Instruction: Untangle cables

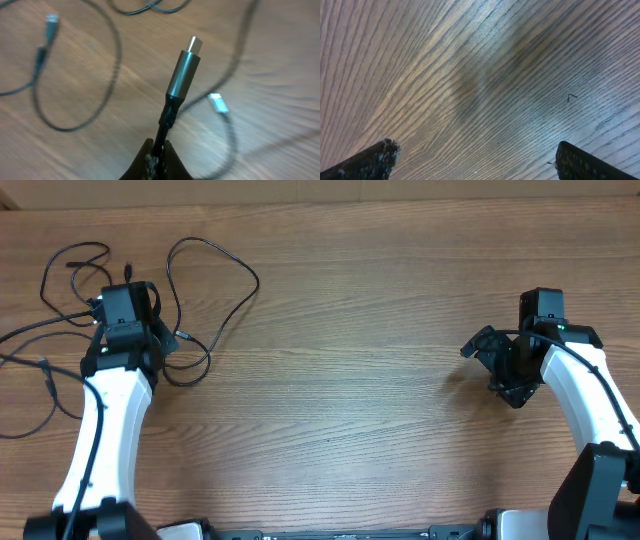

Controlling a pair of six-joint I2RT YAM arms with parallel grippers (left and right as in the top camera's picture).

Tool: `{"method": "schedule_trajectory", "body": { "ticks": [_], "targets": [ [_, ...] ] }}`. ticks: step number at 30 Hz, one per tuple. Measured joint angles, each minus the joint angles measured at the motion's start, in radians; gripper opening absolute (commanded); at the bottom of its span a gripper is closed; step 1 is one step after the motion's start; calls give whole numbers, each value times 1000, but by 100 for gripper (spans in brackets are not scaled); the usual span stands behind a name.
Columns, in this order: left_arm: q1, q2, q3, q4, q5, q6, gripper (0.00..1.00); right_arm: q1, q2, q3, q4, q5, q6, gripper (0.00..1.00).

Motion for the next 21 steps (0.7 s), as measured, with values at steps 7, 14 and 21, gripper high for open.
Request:
{"method": "schedule_trajectory", "body": {
  "ticks": [7, 14, 21],
  "targets": [
    [0, 193, 0, 52, -219, 113, 4, 0, 0, 0, 0, 0, 0, 100],
    [0, 239, 0, 216, -261, 250, 4, 0, 0, 0, 0, 0, 0, 100],
    [0, 239, 0, 326, -110, 433, 16, 0, 0, 0, 0, 0, 0, 100]
  ]
}}
